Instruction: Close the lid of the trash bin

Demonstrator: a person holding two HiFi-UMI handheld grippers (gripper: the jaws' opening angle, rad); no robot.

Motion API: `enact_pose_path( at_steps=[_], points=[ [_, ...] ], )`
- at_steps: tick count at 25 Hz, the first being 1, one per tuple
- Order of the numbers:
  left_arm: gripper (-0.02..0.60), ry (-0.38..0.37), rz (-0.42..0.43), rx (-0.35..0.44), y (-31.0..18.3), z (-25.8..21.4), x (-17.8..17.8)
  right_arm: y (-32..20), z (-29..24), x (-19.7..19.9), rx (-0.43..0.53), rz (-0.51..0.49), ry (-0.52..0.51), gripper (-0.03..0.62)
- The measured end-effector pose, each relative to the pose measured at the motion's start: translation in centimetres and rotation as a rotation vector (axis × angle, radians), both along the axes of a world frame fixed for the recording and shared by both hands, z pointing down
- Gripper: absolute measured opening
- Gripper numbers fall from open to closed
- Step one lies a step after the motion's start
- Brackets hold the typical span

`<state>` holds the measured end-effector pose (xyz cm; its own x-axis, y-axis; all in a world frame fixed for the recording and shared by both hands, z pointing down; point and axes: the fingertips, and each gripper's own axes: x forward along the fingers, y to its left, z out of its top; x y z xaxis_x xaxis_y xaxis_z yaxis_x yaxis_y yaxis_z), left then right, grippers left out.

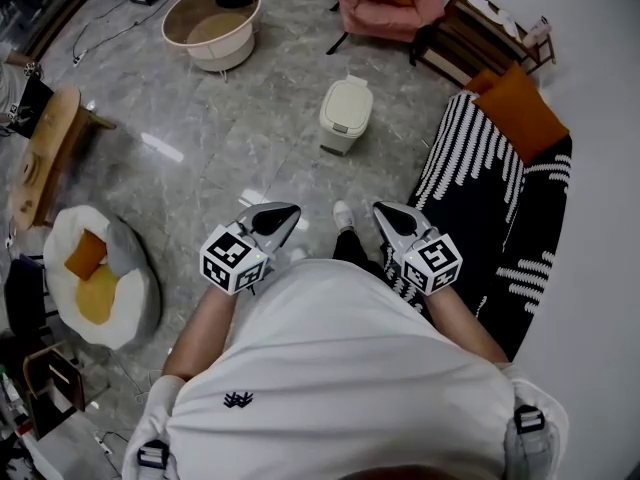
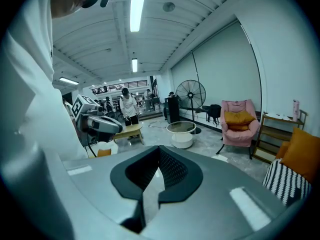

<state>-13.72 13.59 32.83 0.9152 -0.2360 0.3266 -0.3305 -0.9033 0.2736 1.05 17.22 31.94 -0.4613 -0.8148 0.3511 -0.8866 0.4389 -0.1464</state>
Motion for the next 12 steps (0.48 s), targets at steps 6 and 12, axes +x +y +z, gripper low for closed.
enact_pose_path(
  at_steps=[6, 12],
  points=[
    [0.057, 0.007, 0.003, 0.007, -0.03, -0.16, 0.20, 0.11, -0.12, -0.27, 0.005, -0.004, 0.001, 0.002],
    [0.057, 0.007, 0.011, 0.007, 0.12, -0.07, 0.63, 0.17, -0.30, -0.12, 0.009, -0.006, 0.004, 0.002]
  ],
)
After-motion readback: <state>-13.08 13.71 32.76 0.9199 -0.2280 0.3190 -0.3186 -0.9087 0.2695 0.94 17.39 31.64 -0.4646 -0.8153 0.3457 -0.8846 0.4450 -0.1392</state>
